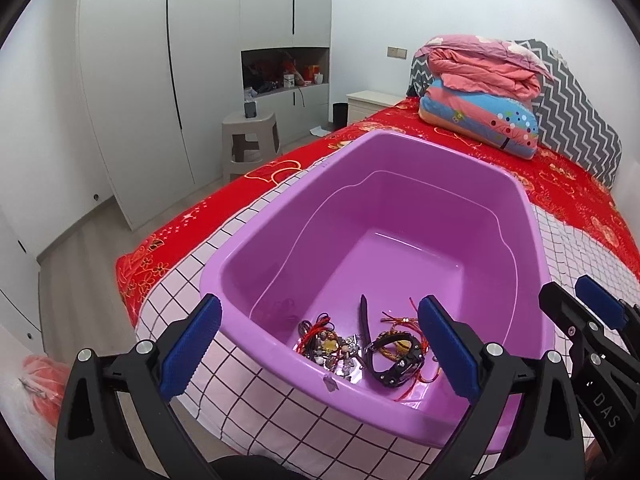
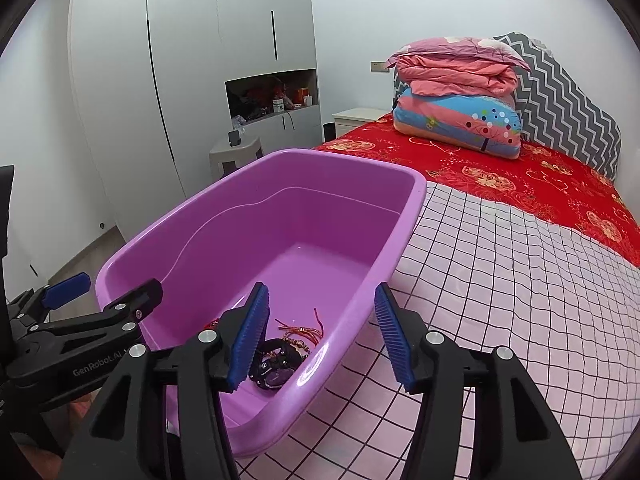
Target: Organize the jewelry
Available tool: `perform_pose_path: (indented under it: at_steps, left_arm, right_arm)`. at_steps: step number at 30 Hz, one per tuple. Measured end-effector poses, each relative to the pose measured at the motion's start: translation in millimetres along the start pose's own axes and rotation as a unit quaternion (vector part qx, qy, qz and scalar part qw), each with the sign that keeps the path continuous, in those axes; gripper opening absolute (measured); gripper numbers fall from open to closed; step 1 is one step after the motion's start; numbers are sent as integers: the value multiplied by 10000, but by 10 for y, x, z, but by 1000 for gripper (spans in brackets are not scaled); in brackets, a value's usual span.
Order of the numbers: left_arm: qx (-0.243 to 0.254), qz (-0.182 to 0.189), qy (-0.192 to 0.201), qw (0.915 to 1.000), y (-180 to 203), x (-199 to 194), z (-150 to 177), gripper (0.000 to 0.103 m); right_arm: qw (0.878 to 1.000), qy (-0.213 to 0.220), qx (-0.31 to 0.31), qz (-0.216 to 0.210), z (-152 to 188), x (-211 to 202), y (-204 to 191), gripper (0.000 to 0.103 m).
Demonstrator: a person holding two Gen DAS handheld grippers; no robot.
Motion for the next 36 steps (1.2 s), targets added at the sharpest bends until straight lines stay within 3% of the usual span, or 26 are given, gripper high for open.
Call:
perform_pose_path:
  at_steps: [36]
  left_arm:
    - [-22, -162, -65, 9998, -1, -201, 117, 97]
  right_arm:
    - [9997, -130, 227, 21, 122, -106, 73, 56]
Point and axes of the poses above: each gripper's, at about its wrist camera, not at the fingertips, and x roughly the way its jaws point, y to its right, z to its underside, the point moved 6 cm from there along x, roughly the way its jaws point, and after that the axes turned 1 degree about x, right-handed, at the moved point
